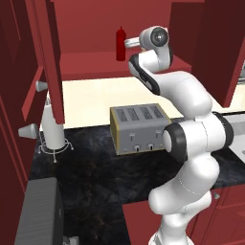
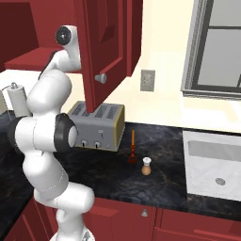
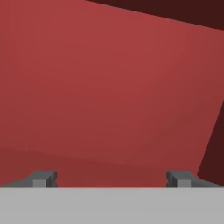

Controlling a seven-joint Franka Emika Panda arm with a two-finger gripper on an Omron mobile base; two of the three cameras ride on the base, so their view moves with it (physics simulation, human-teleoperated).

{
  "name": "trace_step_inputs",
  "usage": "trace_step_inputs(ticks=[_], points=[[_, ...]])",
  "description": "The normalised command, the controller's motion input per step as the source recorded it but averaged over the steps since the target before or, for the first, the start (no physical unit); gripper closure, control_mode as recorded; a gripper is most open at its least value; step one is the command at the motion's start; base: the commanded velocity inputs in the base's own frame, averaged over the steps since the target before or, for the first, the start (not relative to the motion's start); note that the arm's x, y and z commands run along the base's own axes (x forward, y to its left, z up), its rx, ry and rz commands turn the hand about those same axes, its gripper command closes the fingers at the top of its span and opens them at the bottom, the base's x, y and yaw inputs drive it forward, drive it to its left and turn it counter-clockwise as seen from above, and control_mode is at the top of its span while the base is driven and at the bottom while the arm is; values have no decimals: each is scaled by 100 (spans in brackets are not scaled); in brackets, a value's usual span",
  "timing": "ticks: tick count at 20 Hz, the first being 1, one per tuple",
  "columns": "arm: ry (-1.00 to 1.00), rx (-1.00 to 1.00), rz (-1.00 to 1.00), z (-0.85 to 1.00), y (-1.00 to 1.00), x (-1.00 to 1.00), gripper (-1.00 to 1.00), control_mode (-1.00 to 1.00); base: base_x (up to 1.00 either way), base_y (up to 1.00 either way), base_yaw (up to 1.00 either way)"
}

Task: There are various items on the counter. Only move the condiments/shakers into the cabinet.

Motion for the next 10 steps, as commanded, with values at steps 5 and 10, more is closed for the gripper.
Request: trace_step_inputs(ticks=[5, 10], points=[[0, 0, 0, 0, 0, 1, -100, -100, 0, 0, 0], [0, 0, 0, 0, 0, 0, -100, -100, 0, 0, 0]])
